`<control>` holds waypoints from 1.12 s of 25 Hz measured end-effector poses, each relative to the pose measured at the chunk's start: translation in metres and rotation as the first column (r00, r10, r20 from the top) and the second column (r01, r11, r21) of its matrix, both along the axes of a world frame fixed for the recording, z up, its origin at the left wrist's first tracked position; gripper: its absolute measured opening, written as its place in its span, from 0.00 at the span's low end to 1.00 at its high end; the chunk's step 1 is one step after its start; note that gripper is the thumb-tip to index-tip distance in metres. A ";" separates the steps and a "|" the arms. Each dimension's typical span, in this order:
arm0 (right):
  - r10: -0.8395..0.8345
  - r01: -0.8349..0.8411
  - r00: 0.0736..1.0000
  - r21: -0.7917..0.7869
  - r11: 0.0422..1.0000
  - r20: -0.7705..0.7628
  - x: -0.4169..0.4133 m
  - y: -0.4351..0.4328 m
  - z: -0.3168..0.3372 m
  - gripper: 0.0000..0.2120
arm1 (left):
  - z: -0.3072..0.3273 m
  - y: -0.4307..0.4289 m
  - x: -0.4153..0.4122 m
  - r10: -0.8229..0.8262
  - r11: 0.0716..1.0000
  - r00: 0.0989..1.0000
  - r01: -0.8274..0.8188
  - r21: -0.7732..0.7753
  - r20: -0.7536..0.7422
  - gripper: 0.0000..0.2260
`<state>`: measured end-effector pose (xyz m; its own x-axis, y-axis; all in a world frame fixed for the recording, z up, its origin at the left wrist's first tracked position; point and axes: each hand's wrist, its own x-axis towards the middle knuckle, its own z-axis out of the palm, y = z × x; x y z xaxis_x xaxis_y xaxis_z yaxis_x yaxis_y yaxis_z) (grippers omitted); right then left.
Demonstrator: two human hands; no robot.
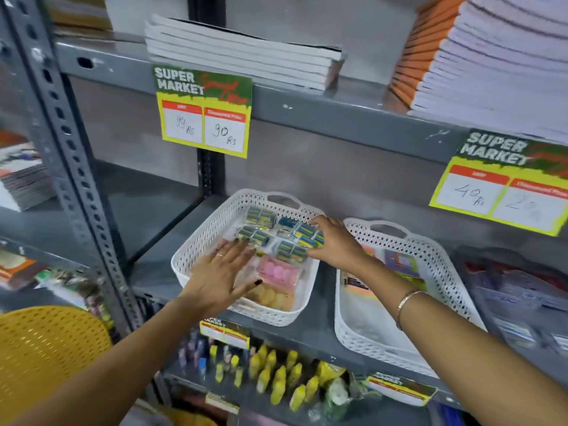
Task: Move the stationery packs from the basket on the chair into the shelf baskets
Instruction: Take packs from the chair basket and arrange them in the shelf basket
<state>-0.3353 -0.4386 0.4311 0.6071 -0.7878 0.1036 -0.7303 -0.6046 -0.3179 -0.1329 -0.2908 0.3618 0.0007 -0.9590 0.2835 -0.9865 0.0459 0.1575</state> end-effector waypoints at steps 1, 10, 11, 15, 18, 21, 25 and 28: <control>-0.006 0.006 1.000 0.000 1.000 -0.009 0.001 -0.004 -0.003 0.30 | 0.001 0.001 -0.001 -0.023 1.000 1.000 0.022 0.019 0.009 0.45; -0.033 0.042 0.985 0.046 0.998 -0.171 0.043 -0.037 -0.040 0.31 | -0.001 0.003 0.000 -0.026 0.998 0.999 0.024 0.065 0.030 0.44; -0.036 0.047 0.980 0.053 0.997 -0.195 0.046 -0.039 -0.043 0.31 | 0.000 0.003 -0.001 -0.024 0.998 0.999 0.022 0.060 0.029 0.44; 0.017 0.004 0.950 0.069 0.998 -0.311 0.057 -0.043 -0.055 0.30 | 0.001 0.003 -0.001 -0.009 0.997 0.999 0.006 0.081 0.039 0.46; 0.037 -0.018 0.932 0.056 0.998 -0.361 0.059 -0.046 -0.062 0.28 | 0.003 0.003 -0.003 -0.013 0.997 1.000 0.011 0.073 0.023 0.47; 0.060 -0.041 0.908 0.053 0.998 -0.415 0.061 -0.049 -0.065 0.25 | 0.005 0.005 -0.003 -0.004 0.996 1.000 0.003 0.089 0.011 0.50; 0.073 -0.058 0.897 0.048 0.997 -0.437 0.063 -0.050 -0.065 0.22 | 0.005 0.006 -0.003 0.002 0.996 1.000 -0.002 0.094 0.002 0.50; 0.074 -0.059 0.901 0.048 0.997 -0.427 0.063 -0.050 -0.065 0.22 | 0.005 0.006 -0.003 -0.001 0.995 1.000 0.002 0.096 -0.004 0.49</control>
